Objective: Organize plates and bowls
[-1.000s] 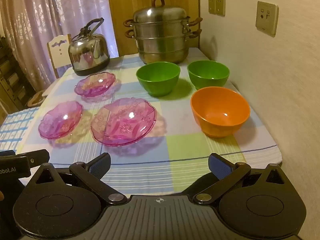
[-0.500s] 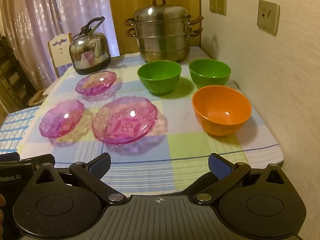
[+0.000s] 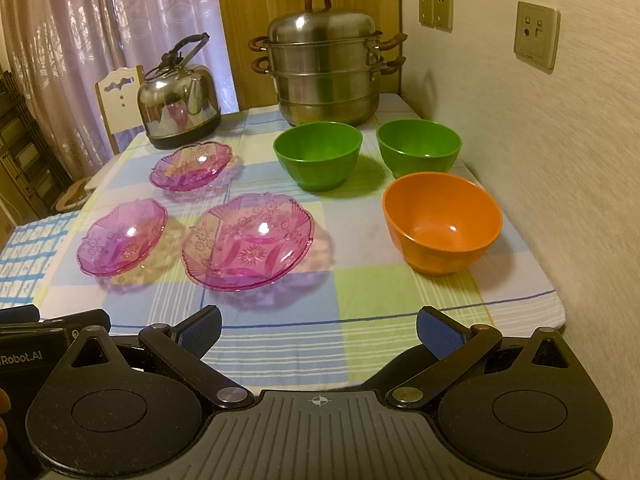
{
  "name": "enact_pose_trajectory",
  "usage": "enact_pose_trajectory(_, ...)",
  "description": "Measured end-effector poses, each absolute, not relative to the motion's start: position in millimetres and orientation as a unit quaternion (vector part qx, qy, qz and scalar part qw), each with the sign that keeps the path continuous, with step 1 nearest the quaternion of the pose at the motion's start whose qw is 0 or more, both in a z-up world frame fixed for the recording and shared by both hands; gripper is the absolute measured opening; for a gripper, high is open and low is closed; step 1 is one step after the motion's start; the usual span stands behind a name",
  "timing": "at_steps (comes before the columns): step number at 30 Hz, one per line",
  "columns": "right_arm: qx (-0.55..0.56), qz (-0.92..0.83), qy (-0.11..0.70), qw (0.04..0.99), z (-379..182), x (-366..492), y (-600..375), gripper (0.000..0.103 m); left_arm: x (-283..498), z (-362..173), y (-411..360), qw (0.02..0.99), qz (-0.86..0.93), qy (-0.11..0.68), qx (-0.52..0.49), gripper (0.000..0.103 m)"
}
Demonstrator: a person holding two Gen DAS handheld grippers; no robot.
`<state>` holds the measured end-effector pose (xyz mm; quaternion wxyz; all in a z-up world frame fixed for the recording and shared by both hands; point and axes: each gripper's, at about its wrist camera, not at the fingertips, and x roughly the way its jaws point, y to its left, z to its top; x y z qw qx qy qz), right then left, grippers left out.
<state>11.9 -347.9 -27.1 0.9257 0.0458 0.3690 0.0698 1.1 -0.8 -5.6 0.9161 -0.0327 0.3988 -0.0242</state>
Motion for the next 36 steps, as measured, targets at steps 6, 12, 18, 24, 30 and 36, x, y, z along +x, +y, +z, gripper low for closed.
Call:
enact_pose_trajectory(6, 0.046, 0.07, 0.37, 0.925, -27.1, 13.5, -348.6, 0.103, 2.2, -5.8, -1.6, 0.916, -0.024, 0.4, -0.033, 0.103)
enact_pose_trajectory(12, 0.046, 0.07, 0.37, 0.925, -26.9, 13.4, -348.8, 0.103, 2.4, -6.5, -2.2, 0.916, -0.024, 0.4, -0.032, 0.103)
enact_pose_trajectory(18, 0.046, 0.07, 0.37, 0.925, -26.2, 12.8, -348.7, 0.103, 3.1, -6.5, -2.1, 0.916, -0.024, 0.4, -0.032, 0.103)
enact_pose_trajectory(24, 0.047, 0.07, 0.371, 0.925, -26.6, 15.2, -350.6, 0.103, 3.3, -6.6, -1.7, 0.915, -0.025, 0.401, -0.033, 0.103)
enact_pose_trajectory(30, 0.047, 0.07, 0.371, 0.925, -26.9, 14.7, -350.5, 0.103, 3.2, -6.5, -1.6, 0.915, -0.025, 0.401, -0.034, 0.103)
enact_pose_trajectory(36, 0.047, 0.07, 0.371, 0.925, -26.7, 14.3, -350.5, 0.103, 2.7, -6.4, -1.0, 0.915, -0.025, 0.401, -0.035, 0.103)
